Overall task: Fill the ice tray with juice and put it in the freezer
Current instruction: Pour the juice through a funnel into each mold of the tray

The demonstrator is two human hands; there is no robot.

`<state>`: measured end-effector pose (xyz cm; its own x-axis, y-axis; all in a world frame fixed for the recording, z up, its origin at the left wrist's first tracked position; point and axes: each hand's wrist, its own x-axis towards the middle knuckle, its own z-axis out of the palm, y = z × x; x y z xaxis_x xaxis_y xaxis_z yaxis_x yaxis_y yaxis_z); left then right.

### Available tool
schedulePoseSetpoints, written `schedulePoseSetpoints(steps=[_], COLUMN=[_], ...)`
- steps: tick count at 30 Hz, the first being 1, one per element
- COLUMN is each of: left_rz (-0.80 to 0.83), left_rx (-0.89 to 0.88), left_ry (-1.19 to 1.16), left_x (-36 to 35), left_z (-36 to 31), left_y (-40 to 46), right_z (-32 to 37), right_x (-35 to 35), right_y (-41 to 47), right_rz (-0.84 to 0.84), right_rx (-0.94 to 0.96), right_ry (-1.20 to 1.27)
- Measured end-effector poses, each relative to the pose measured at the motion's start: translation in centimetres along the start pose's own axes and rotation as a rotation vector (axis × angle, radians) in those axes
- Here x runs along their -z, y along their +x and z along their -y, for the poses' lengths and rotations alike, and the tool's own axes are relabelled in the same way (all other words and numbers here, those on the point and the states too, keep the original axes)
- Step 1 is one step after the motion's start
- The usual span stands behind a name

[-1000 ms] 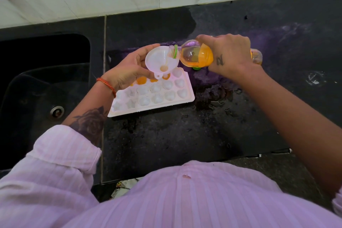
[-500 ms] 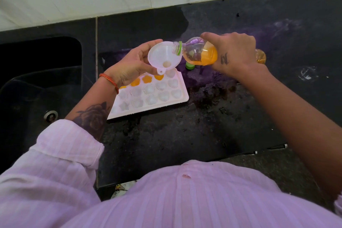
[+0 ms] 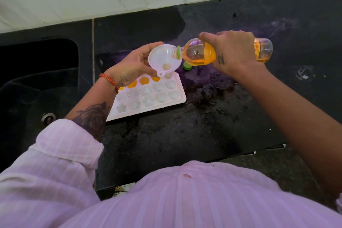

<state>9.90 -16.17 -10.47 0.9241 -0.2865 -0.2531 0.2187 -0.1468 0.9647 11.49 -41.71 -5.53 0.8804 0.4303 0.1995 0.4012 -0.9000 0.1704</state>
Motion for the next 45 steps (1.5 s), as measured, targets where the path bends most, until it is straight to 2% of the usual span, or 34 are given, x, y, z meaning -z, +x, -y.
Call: schedulePoseSetpoints(steps=[19,29,45], left_rz=[-0.005,-0.080,-0.154], left_rx=[0.005,-0.005,-0.005], left_ry=[0.014,0.011,0.003], left_x=[-0.4,-0.4,-1.9], left_z=[-0.4,-0.8,-0.4], left_y=[-0.3,-0.8,-1.1], right_z=[-0.2,-0.2,-1.1], right_x=[0.0,0.3,-0.1], right_y=[0.1,0.3,0.7], right_rz=[-0.003,-0.024,-0.018], right_rx=[-0.002,-0.022,0.047], right_ry=[0.012,0.117,-0.001])
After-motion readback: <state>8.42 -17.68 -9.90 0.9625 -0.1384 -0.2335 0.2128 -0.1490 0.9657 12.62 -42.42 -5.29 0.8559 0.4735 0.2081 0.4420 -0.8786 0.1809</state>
